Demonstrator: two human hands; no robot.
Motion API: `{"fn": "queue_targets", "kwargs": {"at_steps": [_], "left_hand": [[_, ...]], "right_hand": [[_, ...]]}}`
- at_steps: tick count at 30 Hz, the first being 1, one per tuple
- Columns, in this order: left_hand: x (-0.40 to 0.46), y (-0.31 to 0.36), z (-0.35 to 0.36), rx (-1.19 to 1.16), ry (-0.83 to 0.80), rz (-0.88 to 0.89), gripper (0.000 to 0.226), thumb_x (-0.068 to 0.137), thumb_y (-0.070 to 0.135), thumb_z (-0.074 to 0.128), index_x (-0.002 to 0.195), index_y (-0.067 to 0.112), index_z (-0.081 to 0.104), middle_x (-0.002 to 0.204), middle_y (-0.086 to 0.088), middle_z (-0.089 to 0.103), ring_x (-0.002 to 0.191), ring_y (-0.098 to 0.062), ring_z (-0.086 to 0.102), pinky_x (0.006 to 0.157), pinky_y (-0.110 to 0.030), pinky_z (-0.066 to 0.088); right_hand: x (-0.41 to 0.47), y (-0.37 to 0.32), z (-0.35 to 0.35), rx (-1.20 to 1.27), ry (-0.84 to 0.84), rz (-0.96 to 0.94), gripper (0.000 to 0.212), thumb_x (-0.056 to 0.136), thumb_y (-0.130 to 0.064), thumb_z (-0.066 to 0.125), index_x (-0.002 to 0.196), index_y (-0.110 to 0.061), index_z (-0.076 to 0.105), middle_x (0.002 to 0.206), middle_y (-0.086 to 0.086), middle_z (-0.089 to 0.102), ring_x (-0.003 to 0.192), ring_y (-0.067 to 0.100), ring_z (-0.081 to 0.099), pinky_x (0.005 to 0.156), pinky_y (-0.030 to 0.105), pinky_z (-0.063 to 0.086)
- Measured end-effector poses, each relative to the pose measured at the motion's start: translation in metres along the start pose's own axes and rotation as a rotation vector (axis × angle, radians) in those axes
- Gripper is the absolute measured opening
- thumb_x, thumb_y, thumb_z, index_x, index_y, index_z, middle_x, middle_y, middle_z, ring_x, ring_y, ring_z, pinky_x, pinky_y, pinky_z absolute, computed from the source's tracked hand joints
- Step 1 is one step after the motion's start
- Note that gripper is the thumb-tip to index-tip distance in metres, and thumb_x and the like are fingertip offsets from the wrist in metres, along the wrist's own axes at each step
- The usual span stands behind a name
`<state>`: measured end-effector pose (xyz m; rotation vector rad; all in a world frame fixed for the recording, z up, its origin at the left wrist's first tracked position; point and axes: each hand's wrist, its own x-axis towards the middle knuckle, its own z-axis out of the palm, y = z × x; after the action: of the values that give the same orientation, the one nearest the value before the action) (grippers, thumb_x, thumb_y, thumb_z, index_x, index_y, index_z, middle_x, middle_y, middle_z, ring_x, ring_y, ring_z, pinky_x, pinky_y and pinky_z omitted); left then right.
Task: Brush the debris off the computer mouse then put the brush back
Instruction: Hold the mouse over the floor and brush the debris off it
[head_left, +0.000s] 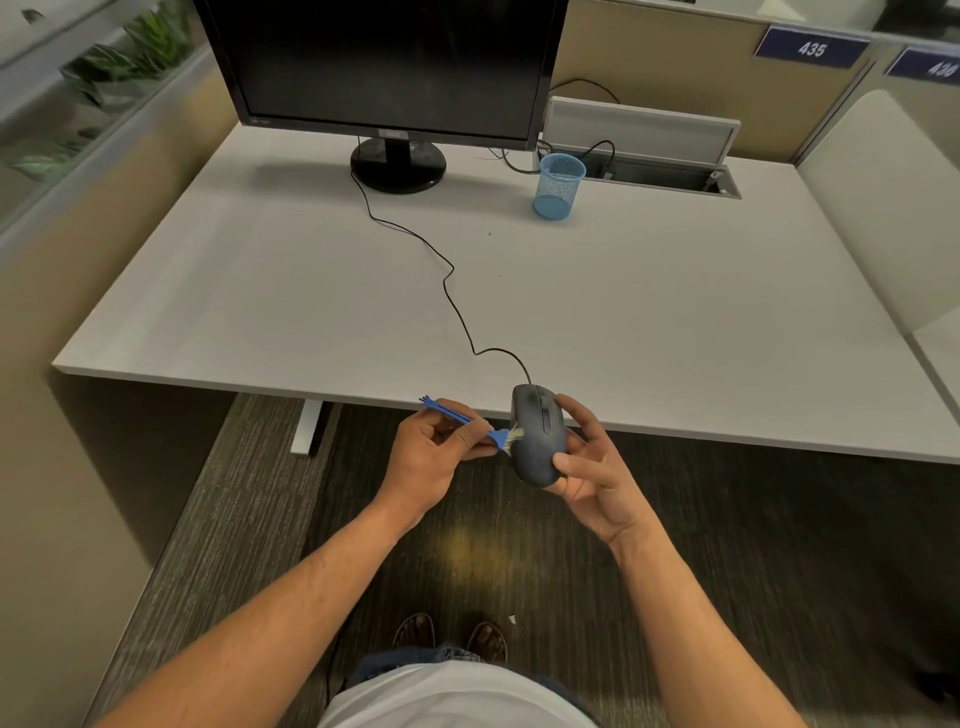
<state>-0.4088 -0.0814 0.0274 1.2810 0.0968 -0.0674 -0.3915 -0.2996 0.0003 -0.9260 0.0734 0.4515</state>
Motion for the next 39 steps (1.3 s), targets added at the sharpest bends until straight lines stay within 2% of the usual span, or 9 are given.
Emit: {"fn": "queue_targets", "kwargs": {"at_steps": [7,11,24,31,39], "left_hand": [[-0.014,-0.008,0.003,-0.003,-0.029,-0.003,0.016,0.081,0.022,0.072,0.095,0.015,0.072,0.095,-0.009,0.075,0.096,-0.027,0.073,0.08,-0.035,0.062],[-0.018,-0.01,0.006,0.005,-0.029,0.001,0.014,0.082,0.02,0.071,0.095,0.017,0.071,0.095,-0.008,0.075,0.095,-0.026,0.074,0.078,-0.032,0.061],[-0.026,-0.022,0.015,0.048,-0.013,-0.04,0.02,0.082,0.021,0.072,0.098,0.01,0.069,0.095,-0.007,0.075,0.096,-0.024,0.074,0.077,-0.029,0.061],[-0.026,-0.021,0.005,0.062,0.019,-0.045,0.024,0.08,0.022,0.071,0.099,0.007,0.068,0.096,-0.009,0.075,0.098,-0.025,0.073,0.079,-0.031,0.061],[-0.003,0.0,-0.014,-0.046,0.101,0.014,0.023,0.079,0.02,0.072,0.096,0.004,0.069,0.092,-0.009,0.075,0.094,-0.028,0.073,0.077,-0.03,0.061]], "right_hand": [[0.001,-0.003,0.0,0.025,0.025,-0.019,0.078,0.069,0.004,0.077,0.14,-0.022,0.057,0.136,0.016,0.063,0.124,0.038,0.062,0.08,0.046,0.061],[0.002,-0.004,-0.001,0.026,0.041,-0.031,0.072,0.075,0.009,0.07,0.137,-0.024,0.059,0.134,0.016,0.064,0.122,0.038,0.064,0.078,0.045,0.061],[0.008,-0.003,0.012,0.042,0.105,-0.05,0.071,0.075,0.008,0.07,0.136,-0.026,0.06,0.126,0.013,0.07,0.117,0.036,0.067,0.077,0.042,0.061],[0.006,-0.001,0.008,0.043,0.092,-0.057,0.071,0.076,0.008,0.071,0.137,-0.025,0.059,0.132,0.014,0.067,0.121,0.036,0.065,0.08,0.045,0.061],[0.001,0.0,0.007,0.046,0.005,-0.018,0.074,0.07,0.005,0.077,0.136,-0.024,0.06,0.136,0.016,0.063,0.124,0.037,0.062,0.079,0.046,0.061]]}}
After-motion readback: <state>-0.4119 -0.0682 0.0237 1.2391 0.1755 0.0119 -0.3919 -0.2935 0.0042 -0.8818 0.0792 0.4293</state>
